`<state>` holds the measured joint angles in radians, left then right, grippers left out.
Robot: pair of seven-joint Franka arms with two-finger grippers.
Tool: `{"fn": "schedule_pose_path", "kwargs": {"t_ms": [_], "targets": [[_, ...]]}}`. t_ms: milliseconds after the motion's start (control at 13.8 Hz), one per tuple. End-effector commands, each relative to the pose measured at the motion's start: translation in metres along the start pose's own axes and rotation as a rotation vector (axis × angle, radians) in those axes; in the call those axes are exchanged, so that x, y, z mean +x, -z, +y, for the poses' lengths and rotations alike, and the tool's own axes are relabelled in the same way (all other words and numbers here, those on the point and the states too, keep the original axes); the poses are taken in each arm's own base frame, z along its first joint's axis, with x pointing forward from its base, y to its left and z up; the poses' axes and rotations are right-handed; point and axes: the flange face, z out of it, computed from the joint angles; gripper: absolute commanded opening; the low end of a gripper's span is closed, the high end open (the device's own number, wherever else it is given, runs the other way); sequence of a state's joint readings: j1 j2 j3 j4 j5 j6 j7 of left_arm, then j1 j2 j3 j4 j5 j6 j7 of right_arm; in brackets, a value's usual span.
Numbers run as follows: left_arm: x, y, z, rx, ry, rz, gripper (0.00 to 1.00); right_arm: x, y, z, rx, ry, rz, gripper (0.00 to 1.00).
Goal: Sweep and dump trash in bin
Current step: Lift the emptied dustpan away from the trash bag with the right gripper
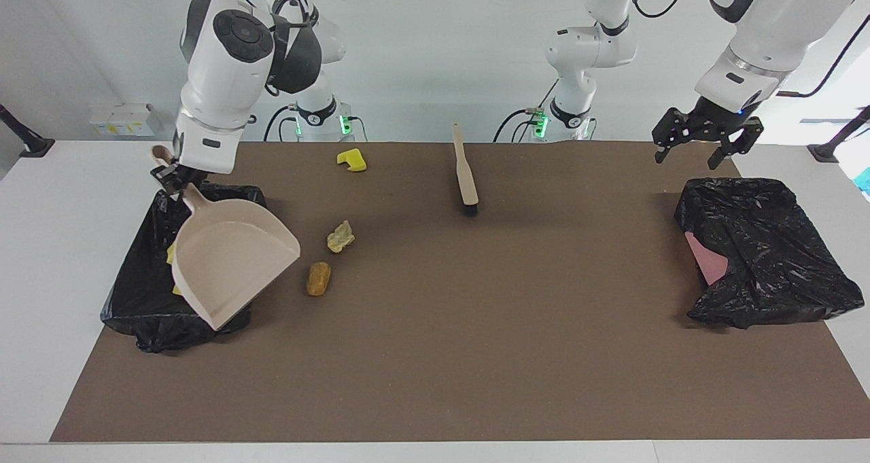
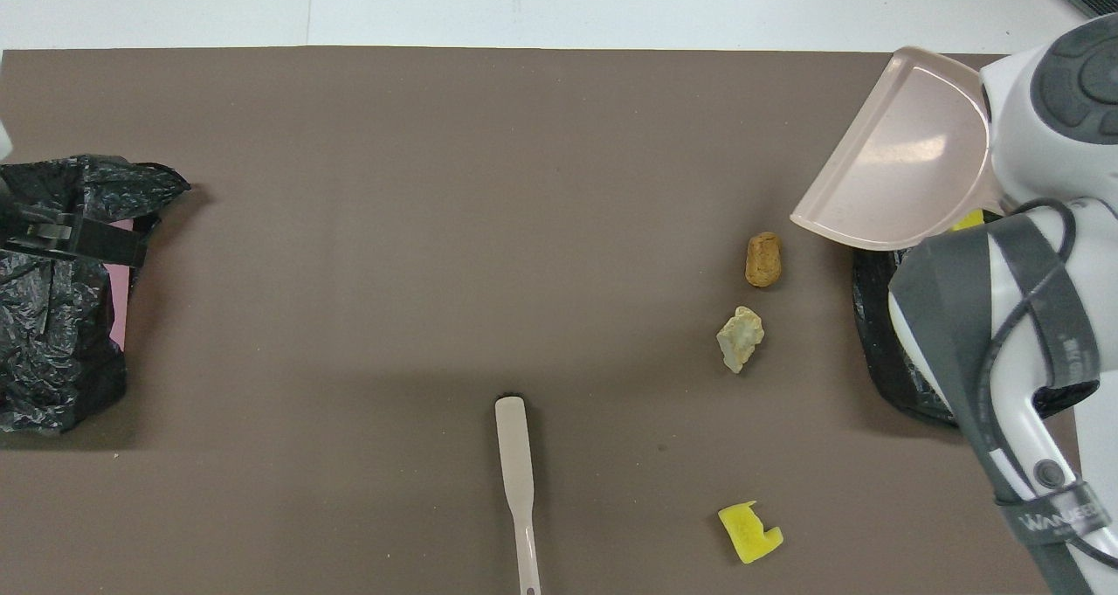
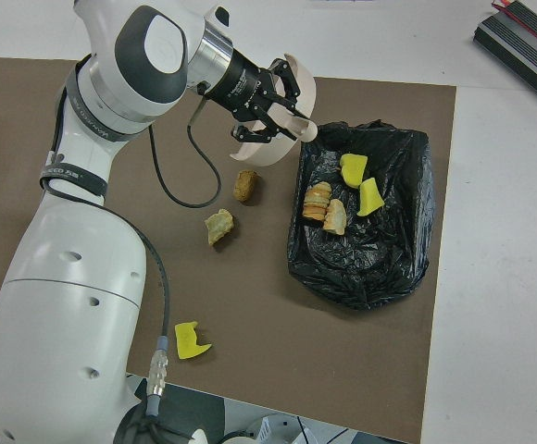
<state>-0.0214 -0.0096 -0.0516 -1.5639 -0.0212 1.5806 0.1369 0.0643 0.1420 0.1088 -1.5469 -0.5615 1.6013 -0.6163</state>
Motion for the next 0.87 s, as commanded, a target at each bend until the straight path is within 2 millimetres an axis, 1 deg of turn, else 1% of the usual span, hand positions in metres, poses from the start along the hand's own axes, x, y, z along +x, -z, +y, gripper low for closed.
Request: {"fn": "schedule_pose_path", "kwargs": {"t_ms": [0,72,145,217,289,361,434,506,578,650,795], "targets": [[-0.002,0.002,0.006,0.014,-0.014,-0.007,1.0,0.045,0.018,-0.014,0.05,-0.165,0.034,0.0],[-0.002,0.002,0.007,0.014,-0.014,-0.007,1.0,0.057,0.022,-0.022,0.087,-0.279,0.056,0.0],[-0.002,0.002,0.007,0.014,-0.016,-0.008,1.0,0.067,0.022,-0.031,0.189,-0.419,0.088,0.0],[-0.002,0.002,0.005,0.014,-0.014,-0.01,1.0,0.08,0.027,-0.047,0.259,-0.516,0.101,0.0],[-0.002,0.002,0.007,0.012,-0.019,-0.008,1.0,0.096,0.036,-0.067,0.276,-0.568,0.103,0.0],[-0.002,0.002,0.008,0.012,-0.016,-0.008,1.0,0.11,0.041,-0.084,0.288,-0.619,0.098,0.0],[-0.001,0.002,0.009,0.012,-0.02,-0.008,1.0,0.126,0.05,-0.104,0.345,-0.658,0.103,0.0],[-0.001,0.002,0.009,0.012,-0.02,-0.008,1.0,0.136,0.058,-0.114,0.44,-0.693,0.121,0.0],[-0.002,0.001,0.009,0.01,-0.02,-0.01,1.0,0.147,0.061,-0.125,0.537,-0.719,0.121,0.0],[-0.002,0.001,0.009,0.01,-0.019,-0.011,1.0,0.16,0.066,-0.142,0.559,-0.726,0.121,0.0],[-0.002,0.001,0.006,0.01,-0.014,-0.011,1.0,0.192,0.081,-0.193,0.567,-0.727,0.139,0.0]]}}
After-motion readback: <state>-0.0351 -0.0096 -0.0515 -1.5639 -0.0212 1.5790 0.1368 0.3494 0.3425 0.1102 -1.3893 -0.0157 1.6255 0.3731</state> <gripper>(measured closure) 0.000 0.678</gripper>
